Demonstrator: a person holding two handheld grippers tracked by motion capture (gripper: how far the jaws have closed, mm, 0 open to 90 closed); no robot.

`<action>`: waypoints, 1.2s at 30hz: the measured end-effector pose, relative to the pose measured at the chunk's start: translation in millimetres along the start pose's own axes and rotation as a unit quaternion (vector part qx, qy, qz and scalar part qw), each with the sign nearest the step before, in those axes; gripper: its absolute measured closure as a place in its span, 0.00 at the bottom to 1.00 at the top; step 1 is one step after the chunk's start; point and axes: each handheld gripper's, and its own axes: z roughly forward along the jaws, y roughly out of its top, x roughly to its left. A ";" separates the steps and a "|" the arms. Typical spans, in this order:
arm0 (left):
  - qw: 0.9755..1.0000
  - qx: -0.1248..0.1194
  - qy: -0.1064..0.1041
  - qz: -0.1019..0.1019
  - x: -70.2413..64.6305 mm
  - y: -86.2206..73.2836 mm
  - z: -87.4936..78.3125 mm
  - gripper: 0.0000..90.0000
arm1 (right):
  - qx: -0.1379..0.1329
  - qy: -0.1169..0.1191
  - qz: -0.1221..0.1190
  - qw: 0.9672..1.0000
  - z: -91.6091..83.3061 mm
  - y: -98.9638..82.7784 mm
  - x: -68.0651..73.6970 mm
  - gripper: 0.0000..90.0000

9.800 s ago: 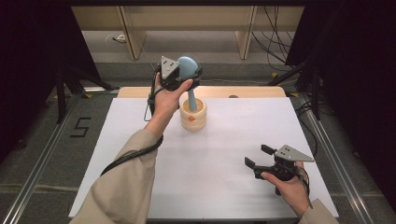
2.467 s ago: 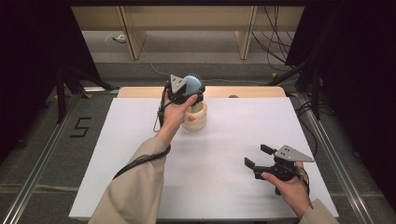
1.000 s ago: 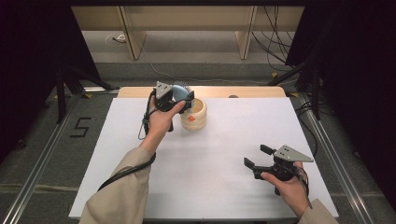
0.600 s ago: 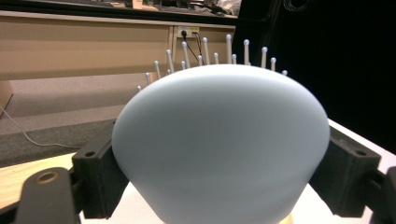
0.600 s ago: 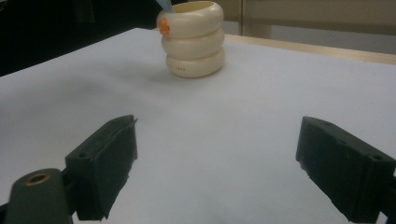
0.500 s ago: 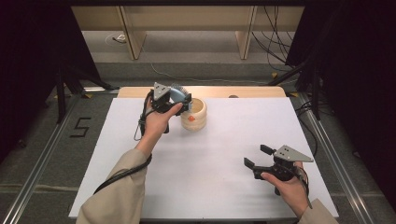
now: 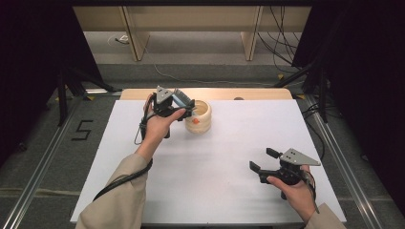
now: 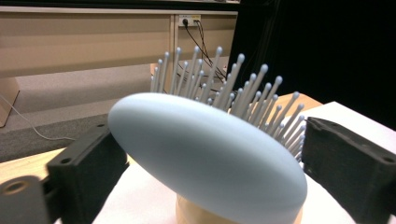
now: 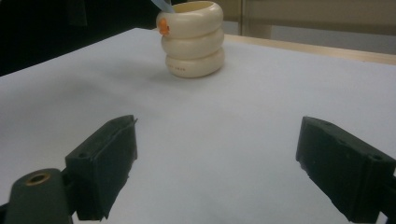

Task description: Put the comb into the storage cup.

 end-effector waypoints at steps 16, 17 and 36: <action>1.000 0.005 -0.006 0.015 1.8 -1.3 -10.5 0.00 | -0.001 -0.001 -0.001 1.000 -0.1 0.1 -0.2 0.15; 1.000 0.005 -0.006 0.015 1.8 -1.4 -11.5 0.00 | -0.001 -0.001 -0.001 1.000 -0.1 0.1 -0.2 0.15; 0.999 0.012 -0.023 0.024 0.1 -10.0 -36.0 0.00 | -0.003 -0.002 -0.001 1.000 -0.2 0.4 -0.3 0.15</action>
